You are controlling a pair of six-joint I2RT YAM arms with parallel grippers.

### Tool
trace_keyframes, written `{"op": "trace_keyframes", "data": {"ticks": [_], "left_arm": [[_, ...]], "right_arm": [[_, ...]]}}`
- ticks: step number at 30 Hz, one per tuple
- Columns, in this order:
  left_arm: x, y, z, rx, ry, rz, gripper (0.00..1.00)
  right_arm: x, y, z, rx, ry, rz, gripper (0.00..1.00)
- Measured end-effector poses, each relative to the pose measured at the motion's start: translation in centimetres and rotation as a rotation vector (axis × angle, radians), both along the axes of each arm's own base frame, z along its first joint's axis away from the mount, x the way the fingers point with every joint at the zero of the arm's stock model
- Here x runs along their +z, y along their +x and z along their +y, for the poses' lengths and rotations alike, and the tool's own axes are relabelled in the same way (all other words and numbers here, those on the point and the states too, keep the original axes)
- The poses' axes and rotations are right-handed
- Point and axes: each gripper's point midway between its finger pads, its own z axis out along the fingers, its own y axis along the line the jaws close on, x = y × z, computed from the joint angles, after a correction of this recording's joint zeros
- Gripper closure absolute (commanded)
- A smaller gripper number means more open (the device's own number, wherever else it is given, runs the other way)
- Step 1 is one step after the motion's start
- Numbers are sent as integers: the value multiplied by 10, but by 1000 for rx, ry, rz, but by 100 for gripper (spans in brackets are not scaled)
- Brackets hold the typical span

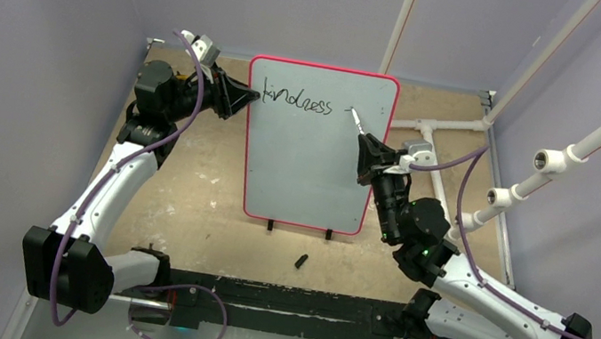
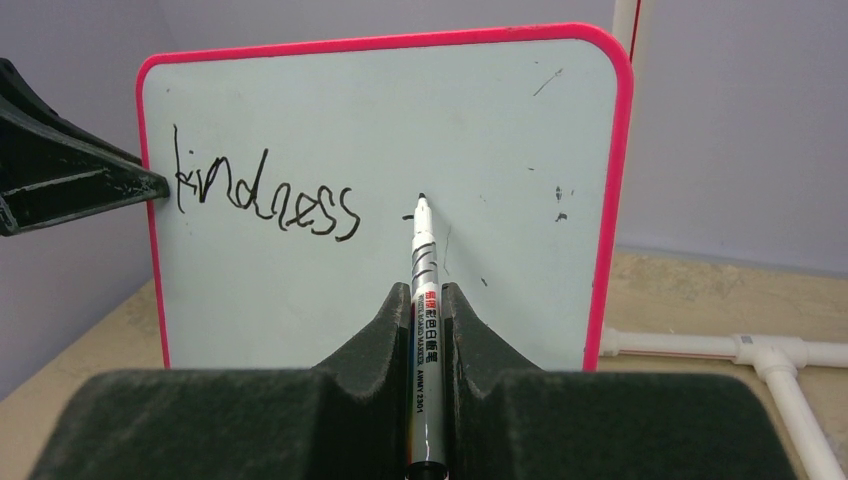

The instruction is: Write a sentence on the whiteboard

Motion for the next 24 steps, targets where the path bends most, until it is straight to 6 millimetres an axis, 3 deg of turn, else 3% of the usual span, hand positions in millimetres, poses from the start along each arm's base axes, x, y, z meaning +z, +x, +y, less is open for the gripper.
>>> {"op": "trace_keyframes", "data": {"ticks": [12,24], "left_arm": [[0,0,0,0,0,0,100],[0,0,0,0,0,0,100]], "right_arm": [[4,5,1,-15,-12,-6,100],[-7,3,5,19,16,47,100]]}}
